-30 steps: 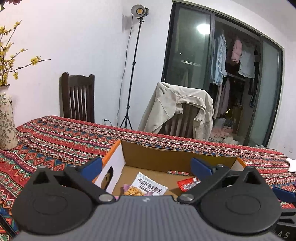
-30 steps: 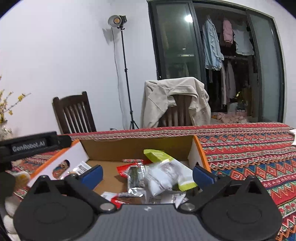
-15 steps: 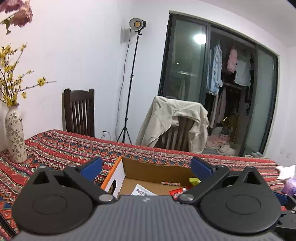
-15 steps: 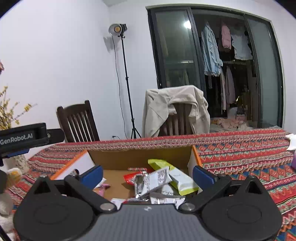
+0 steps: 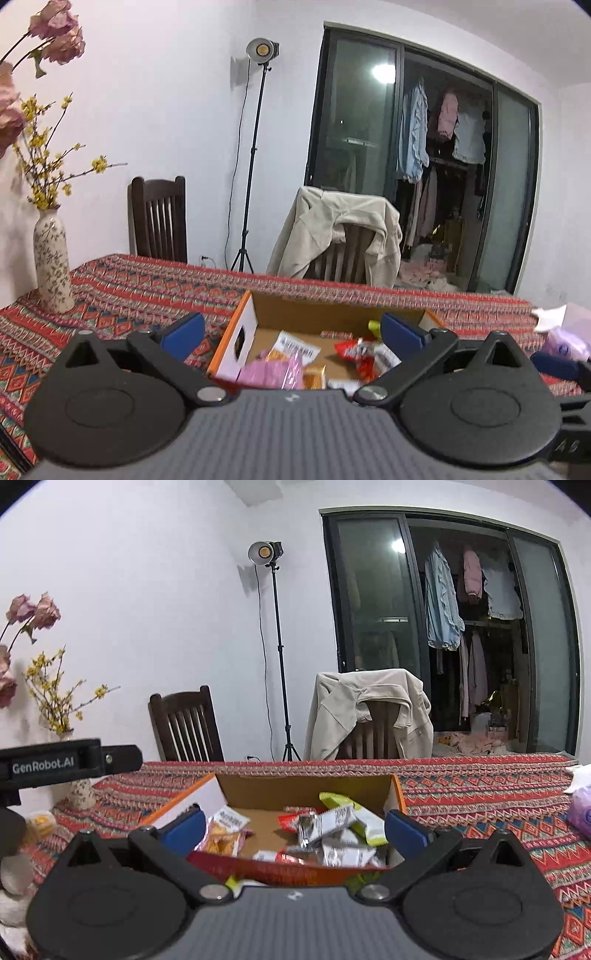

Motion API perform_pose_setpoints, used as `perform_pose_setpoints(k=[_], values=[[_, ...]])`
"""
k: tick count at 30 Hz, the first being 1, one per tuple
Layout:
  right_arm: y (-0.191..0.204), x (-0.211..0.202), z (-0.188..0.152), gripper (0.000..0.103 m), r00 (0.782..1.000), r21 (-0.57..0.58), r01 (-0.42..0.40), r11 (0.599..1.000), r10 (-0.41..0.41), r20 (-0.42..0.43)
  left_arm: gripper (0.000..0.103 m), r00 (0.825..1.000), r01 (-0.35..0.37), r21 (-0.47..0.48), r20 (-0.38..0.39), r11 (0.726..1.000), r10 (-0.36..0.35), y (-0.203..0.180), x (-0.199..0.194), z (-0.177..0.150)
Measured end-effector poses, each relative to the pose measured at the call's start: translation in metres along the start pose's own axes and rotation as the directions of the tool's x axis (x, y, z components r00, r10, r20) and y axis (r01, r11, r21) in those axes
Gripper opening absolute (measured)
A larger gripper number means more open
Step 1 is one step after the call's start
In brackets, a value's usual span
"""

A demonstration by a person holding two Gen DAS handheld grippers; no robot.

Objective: Organize snacks
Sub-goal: 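Withdraw both tools from the box back over the snack pile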

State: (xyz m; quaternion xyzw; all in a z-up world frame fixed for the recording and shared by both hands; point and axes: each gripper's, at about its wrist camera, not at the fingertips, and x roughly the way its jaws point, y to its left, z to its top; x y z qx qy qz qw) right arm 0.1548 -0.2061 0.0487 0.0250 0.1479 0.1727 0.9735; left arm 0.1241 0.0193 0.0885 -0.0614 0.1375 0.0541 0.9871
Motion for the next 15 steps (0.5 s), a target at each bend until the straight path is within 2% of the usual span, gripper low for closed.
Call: perform_pose_setpoints(k=[8,15], values=[[-0.007,-0.021,-0.039,0.103,0.998,0.006,0.019,1.0,-0.019,-0.062,0.103,0.996,-0.006,0.017,-0.087,1.0,0.007,0.023,-0.012,-0.045],[-0.01,-0.031,-0.072,0.103,0.99,0.033,-0.003,0.999,0.008,-0.141,0.103,0.991,-0.016,0.03,-0.131,0.999,0.02,0.037,-0.021,-0.069]])
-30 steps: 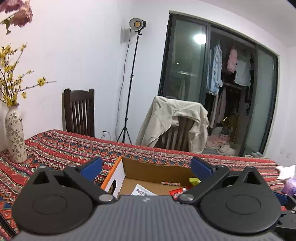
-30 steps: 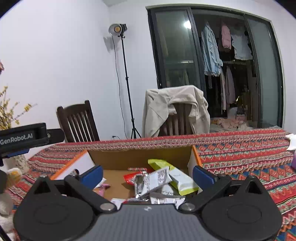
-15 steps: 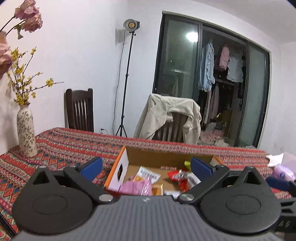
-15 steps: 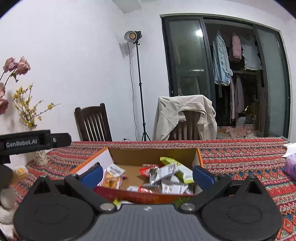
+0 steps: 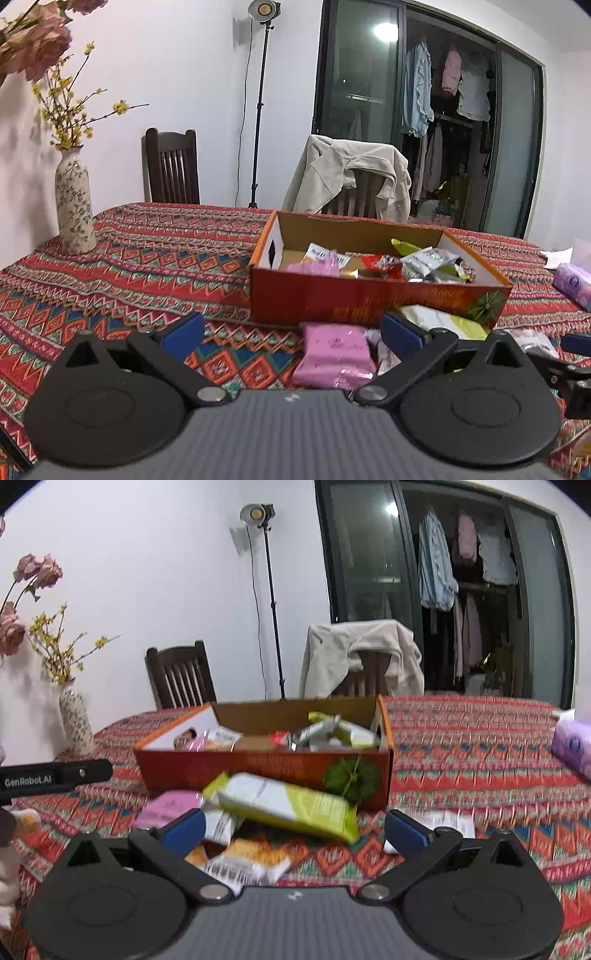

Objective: Organize snacks
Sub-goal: 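Withdraw both tools from the box back over the snack pile, then grasp a pumpkin-seed crisp packet with the right tool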

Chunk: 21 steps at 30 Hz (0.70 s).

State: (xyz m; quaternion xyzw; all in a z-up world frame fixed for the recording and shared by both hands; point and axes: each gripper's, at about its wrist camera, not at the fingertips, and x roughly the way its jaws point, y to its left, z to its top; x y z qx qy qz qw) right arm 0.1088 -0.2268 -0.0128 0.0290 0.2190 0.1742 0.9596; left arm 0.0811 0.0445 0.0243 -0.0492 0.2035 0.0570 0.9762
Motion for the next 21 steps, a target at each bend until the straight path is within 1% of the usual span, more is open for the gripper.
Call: perform_pose_setpoints(k=[2,6,9,11,14,16,18,20,21], values=[[0.003,-0.001,-0.005,0.103,1.0,-0.012,-0.005,1.0,0.005,-0.005,0.103,1.0,-0.003,-0.001,-0.004,1.0,0.003,0.005,-0.002,-0.004],[0.014,-0.002,-0.01,0.103,1.0,-0.058,0.009,0.998,-0.01,-0.02,0.103,1.0,-0.011,-0.012,-0.014,1.0,0.011,0.015,0.0,-0.008],[0.018,0.001,-0.009,0.103,0.999,-0.052,-0.008,0.999,0.006,-0.045,0.103,1.0,-0.015,-0.016,-0.022,1.0,0.015,0.019,0.007,-0.012],[0.021,0.004,-0.009,0.103,0.998,-0.053,-0.005,0.999,0.002,-0.059,0.103,0.999,-0.021,-0.015,-0.026,1.0,0.02,0.021,0.012,-0.017],[0.027,0.01,-0.01,0.103,0.997,-0.066,0.02,0.998,-0.025,-0.076,0.103,0.998,-0.02,-0.029,-0.066,0.999,0.019,0.024,0.024,-0.024],[0.03,0.015,-0.008,0.101,0.995,-0.072,0.032,0.997,-0.038,-0.089,0.103,0.998,-0.004,-0.033,-0.065,0.999,0.002,0.025,0.025,-0.025],[0.033,0.021,-0.004,0.096,0.994,-0.067,0.031,0.997,-0.037,-0.1,0.103,0.998,0.002,-0.034,-0.056,0.999,-0.004,0.025,0.026,-0.026],[0.035,0.03,0.002,0.089,0.992,-0.05,0.02,0.999,-0.026,-0.121,0.103,0.998,0.002,-0.027,-0.064,1.0,-0.004,0.023,0.027,-0.027],[0.037,0.035,0.004,0.088,0.991,-0.046,0.02,0.999,-0.026,-0.13,0.103,0.998,0.004,-0.023,-0.063,1.0,-0.006,0.023,0.027,-0.028]])
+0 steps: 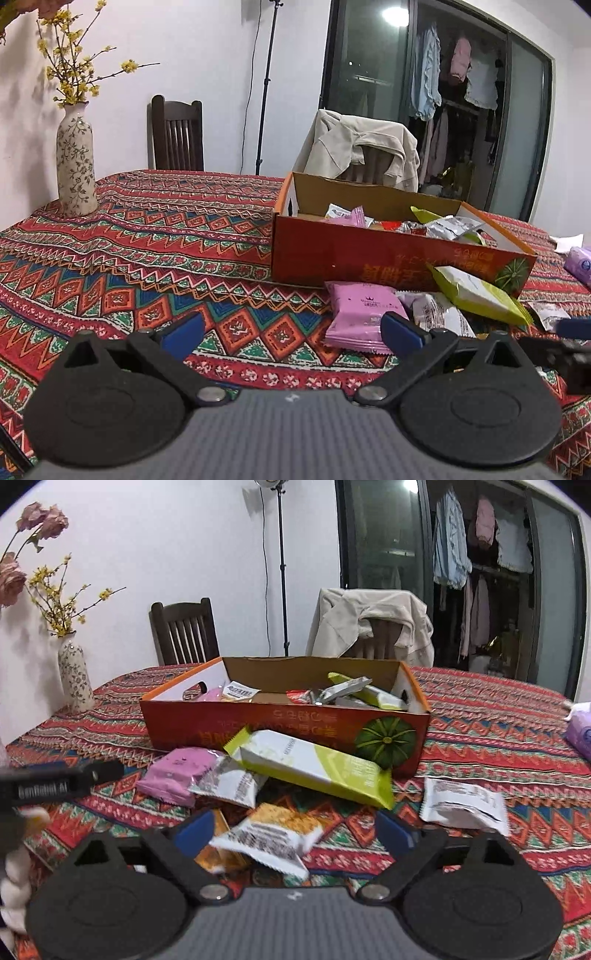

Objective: Organize snacks
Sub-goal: 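Grasp a pumpkin-seed crisp packet with the right tool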

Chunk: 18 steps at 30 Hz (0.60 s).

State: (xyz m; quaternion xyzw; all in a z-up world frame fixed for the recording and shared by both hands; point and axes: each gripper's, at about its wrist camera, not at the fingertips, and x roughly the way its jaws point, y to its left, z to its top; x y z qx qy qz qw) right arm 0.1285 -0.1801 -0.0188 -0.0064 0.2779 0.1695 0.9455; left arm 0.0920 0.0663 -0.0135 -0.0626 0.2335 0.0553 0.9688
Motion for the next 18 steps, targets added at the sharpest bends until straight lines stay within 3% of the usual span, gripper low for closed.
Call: perform_pose_setpoints(k=[3,7,10,18], values=[[0.006,0.015,0.006,0.083,0.999,0.004,0.012,1.0,-0.012,-0.037,0.103,1.0,0.004,0.005,0.005,1.0,-0.004,-0.001,0.0,0.0],[0.01,0.033,0.003,0.063,0.995,0.023,0.022,0.999,-0.019,-0.097,0.103,1.0,0.012,-0.008,-0.005,1.0,-0.012,0.001,0.001,0.0],[0.008,0.04,-0.002,0.054,0.992,0.03,0.033,0.999,-0.029,-0.126,0.103,1.0,0.018,-0.015,-0.007,1.0,-0.018,0.003,0.001,0.0],[0.009,0.03,-0.01,0.046,0.995,-0.001,0.048,0.999,-0.048,-0.083,0.103,1.0,0.016,-0.02,-0.014,1.0,-0.016,0.003,0.003,0.0]])
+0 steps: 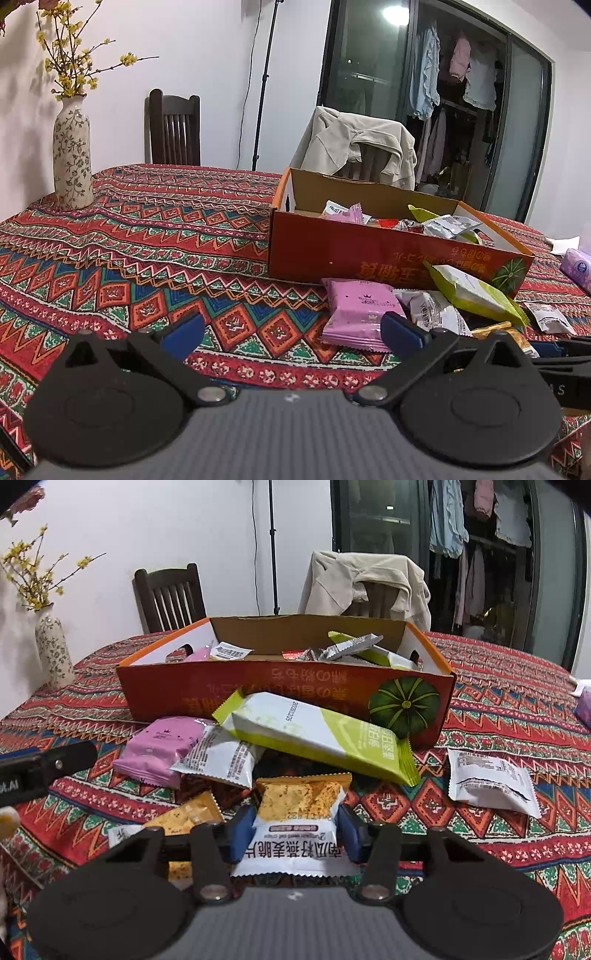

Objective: Organize snacks
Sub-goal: 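Grasp a pumpkin-seed crisp packet with the right tool, then grasp another pumpkin-seed crisp packet with the left tool while the right tool holds its packet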

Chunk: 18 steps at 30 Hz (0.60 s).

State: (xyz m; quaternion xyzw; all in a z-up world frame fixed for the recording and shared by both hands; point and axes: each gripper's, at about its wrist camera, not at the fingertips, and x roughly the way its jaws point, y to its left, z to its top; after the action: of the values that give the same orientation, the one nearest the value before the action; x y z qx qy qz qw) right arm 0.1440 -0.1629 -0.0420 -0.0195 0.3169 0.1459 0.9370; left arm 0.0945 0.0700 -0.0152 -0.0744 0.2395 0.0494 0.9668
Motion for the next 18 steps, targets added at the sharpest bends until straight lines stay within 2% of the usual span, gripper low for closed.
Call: perform_pose_setpoints(k=[1,12,16,18], values=[[0.0,-0.003,-0.001,0.041,1.0,0.007,-0.001,1.0,0.001,0.012,0.103,1.0,0.0,-0.001,-0.001,1.0,0.0,0.0,0.0,0.0],[-0.009,-0.026,-0.009,0.041,0.996,0.045,-0.027,0.999,0.023,0.081,0.103,0.999,-0.031,0.002,-0.015,1.0,0.031,-0.001,0.002,-0.001],[-0.015,-0.035,-0.015,0.041,0.994,0.055,-0.036,0.998,0.03,0.101,0.103,0.999,-0.044,0.029,-0.024,0.999,0.044,-0.007,0.0,0.0],[-0.019,-0.038,-0.017,0.041,0.994,0.06,-0.038,0.997,0.031,0.107,0.103,0.999,-0.03,0.037,-0.032,0.999,0.032,-0.011,-0.002,0.001]])
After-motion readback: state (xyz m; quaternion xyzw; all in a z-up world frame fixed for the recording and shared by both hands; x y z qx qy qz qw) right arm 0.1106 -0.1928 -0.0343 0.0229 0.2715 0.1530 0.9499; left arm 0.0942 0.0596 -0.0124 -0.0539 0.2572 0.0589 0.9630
